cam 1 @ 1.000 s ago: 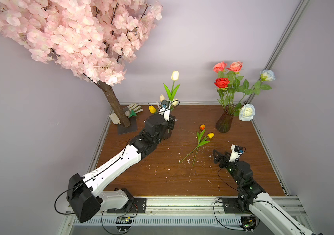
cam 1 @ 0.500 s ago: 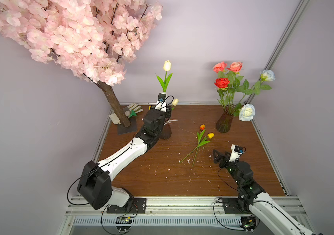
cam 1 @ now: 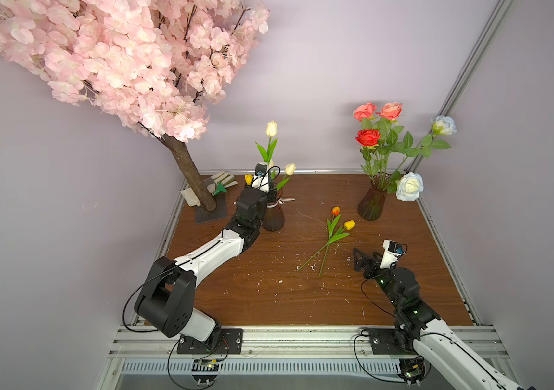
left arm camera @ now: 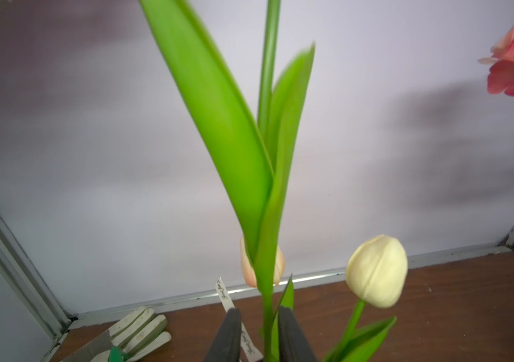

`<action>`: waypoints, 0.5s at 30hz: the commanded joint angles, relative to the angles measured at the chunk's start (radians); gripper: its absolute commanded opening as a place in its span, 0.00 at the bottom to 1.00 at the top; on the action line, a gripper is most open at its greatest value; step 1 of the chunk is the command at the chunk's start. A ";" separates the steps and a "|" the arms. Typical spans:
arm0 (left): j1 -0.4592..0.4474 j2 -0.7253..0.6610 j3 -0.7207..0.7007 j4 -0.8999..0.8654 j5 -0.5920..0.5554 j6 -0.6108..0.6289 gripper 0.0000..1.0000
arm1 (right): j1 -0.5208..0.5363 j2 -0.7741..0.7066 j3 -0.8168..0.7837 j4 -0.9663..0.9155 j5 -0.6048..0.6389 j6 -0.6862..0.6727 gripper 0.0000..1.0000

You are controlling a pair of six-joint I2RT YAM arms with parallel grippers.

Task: Arrange the flowers in different vases according to their variety
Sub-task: Insert the flower into the vase.

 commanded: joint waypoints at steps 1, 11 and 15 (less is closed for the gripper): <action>-0.017 -0.095 0.008 -0.045 0.007 -0.053 0.48 | 0.004 0.002 0.041 -0.014 -0.005 -0.038 0.99; -0.119 -0.266 0.011 -0.345 0.115 -0.156 0.68 | 0.004 -0.014 0.078 -0.083 0.058 -0.020 0.99; -0.131 -0.320 -0.045 -0.403 0.200 -0.235 0.75 | 0.004 -0.050 0.091 -0.157 0.177 0.075 1.00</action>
